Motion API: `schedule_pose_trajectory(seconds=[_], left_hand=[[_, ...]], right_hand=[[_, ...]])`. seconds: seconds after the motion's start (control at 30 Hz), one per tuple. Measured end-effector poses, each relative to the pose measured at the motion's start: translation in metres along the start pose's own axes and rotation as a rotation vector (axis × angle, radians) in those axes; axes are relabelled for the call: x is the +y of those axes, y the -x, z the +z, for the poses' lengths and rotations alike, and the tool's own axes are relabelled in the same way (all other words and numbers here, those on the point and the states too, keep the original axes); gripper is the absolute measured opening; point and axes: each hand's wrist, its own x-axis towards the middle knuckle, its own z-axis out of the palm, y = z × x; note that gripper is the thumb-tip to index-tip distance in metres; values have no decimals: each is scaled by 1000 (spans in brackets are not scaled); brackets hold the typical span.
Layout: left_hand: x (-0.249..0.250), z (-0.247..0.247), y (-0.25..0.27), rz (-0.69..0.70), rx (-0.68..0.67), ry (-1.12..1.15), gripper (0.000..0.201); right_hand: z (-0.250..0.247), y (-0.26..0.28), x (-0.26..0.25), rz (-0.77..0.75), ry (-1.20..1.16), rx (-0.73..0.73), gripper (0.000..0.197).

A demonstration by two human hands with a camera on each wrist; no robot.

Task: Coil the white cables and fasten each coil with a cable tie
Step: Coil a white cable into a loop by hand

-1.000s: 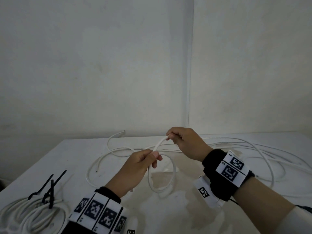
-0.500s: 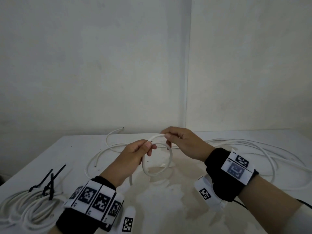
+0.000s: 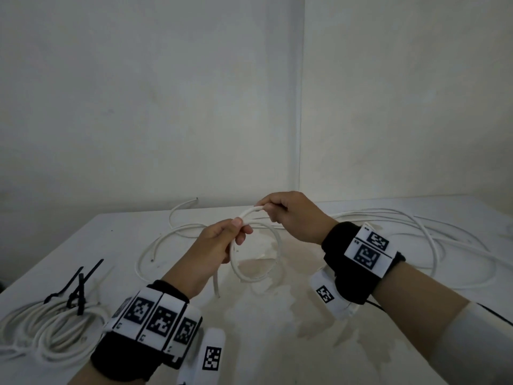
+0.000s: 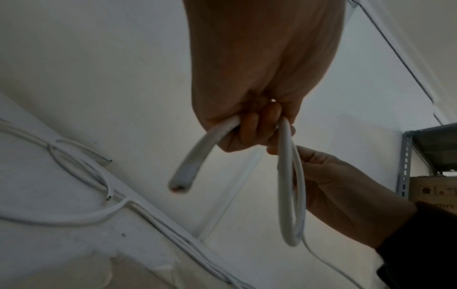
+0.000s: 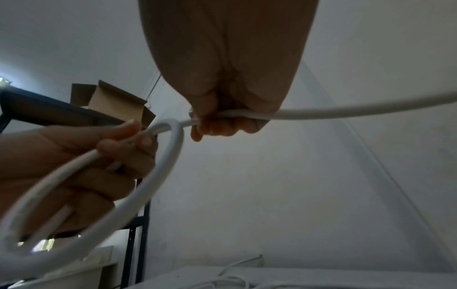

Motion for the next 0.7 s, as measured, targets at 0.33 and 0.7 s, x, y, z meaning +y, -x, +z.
schedule_pose_trajectory(seconds=[0.33, 0.7], left_hand=[[2, -17, 4, 7, 16, 12, 33], [-4, -8, 1, 65, 114, -26, 29]], right_hand=[[2, 1, -5, 25, 13, -50, 23], [10, 10, -7, 71, -224, -162, 27]])
